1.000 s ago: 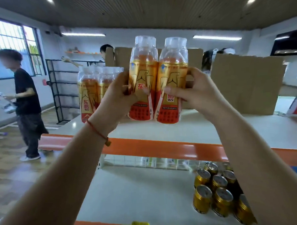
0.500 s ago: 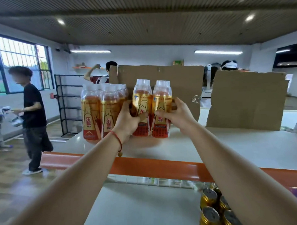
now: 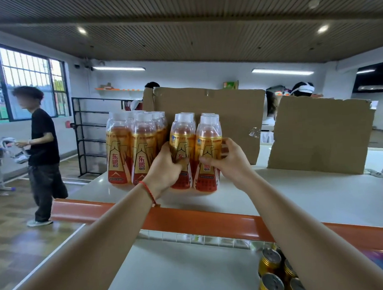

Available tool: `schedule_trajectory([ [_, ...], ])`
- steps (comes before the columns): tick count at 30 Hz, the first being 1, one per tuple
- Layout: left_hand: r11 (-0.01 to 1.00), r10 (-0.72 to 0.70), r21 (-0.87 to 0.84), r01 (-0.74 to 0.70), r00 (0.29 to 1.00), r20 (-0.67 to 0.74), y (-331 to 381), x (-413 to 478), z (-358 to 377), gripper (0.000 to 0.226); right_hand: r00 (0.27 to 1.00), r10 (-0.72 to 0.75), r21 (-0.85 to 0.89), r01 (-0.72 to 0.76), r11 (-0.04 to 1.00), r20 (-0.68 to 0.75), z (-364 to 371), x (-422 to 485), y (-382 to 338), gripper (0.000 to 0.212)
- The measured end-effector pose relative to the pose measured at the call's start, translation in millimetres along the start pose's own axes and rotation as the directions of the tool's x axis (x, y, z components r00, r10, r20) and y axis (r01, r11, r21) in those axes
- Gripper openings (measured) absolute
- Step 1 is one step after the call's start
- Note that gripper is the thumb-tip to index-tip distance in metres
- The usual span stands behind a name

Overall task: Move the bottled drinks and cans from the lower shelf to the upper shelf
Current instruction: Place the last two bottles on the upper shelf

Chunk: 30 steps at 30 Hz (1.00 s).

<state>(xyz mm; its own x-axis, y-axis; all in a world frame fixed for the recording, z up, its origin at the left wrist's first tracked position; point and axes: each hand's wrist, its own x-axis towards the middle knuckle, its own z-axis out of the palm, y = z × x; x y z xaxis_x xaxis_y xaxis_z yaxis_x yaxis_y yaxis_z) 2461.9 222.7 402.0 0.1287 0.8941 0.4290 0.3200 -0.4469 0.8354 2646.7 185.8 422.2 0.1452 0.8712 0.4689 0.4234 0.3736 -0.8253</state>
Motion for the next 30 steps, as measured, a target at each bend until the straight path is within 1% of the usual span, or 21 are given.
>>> schedule_trajectory([
  [2, 0.997, -0.003, 0.075, 0.004, 1.0, -0.005, 3, -4, -1, 0.056, 1.0, -0.012, -0.013, 0.012, 1.0, -0.013, 1, -2, 0, 0.059],
  [4, 0.98, -0.016, 0.198, 0.022, 0.999, -0.033, 8, -11, -1, 0.071, 1.0, -0.013, -0.014, 0.012, 1.0, -0.023, 2, -4, -1, 0.058],
  [6, 0.941, -0.045, 0.332, 0.069, 0.996, -0.079, 13, -16, 0, 0.074, 1.0, -0.016, -0.023, 0.016, 1.0, -0.023, 2, -5, -1, 0.051],
  [8, 0.919, -0.073, 0.381, 0.104, 0.993, -0.096, 17, -19, 1, 0.07, 0.999, -0.029, -0.062, 0.028, 0.998, -0.014, 2, -5, -1, 0.047],
  [11, 0.918, -0.079, 0.381, 0.11, 0.992, -0.098, 22, -20, 3, 0.065, 0.999, -0.046, -0.103, 0.048, 0.994, 0.013, -2, -3, -2, 0.042],
  [14, 0.919, -0.064, 0.381, 0.099, 0.993, -0.103, 25, -22, 4, 0.065, 0.997, -0.068, -0.124, 0.07, 0.99, 0.026, -4, -2, -2, 0.038],
  [22, 0.926, -0.05, 0.369, 0.083, 0.994, -0.098, 23, -20, 5, 0.07, 0.997, -0.076, -0.152, 0.077, 0.985, 0.015, -2, -4, 2, 0.04],
  [27, 0.935, -0.057, 0.342, 0.092, 0.992, -0.112, 22, -20, 7, 0.076, 0.997, -0.081, -0.199, 0.08, 0.977, -0.001, 0, -7, 0, 0.047],
  [28, 0.938, -0.062, 0.332, 0.099, 0.991, -0.12, 22, -21, 7, 0.077, 0.997, -0.077, -0.199, 0.073, 0.977, -0.016, 0, -8, 0, 0.051],
  [30, 0.947, -0.067, 0.303, 0.106, 0.988, -0.137, 21, -23, 8, 0.074, 0.997, -0.054, -0.182, 0.044, 0.982, -0.05, 0, -10, 1, 0.065],
])
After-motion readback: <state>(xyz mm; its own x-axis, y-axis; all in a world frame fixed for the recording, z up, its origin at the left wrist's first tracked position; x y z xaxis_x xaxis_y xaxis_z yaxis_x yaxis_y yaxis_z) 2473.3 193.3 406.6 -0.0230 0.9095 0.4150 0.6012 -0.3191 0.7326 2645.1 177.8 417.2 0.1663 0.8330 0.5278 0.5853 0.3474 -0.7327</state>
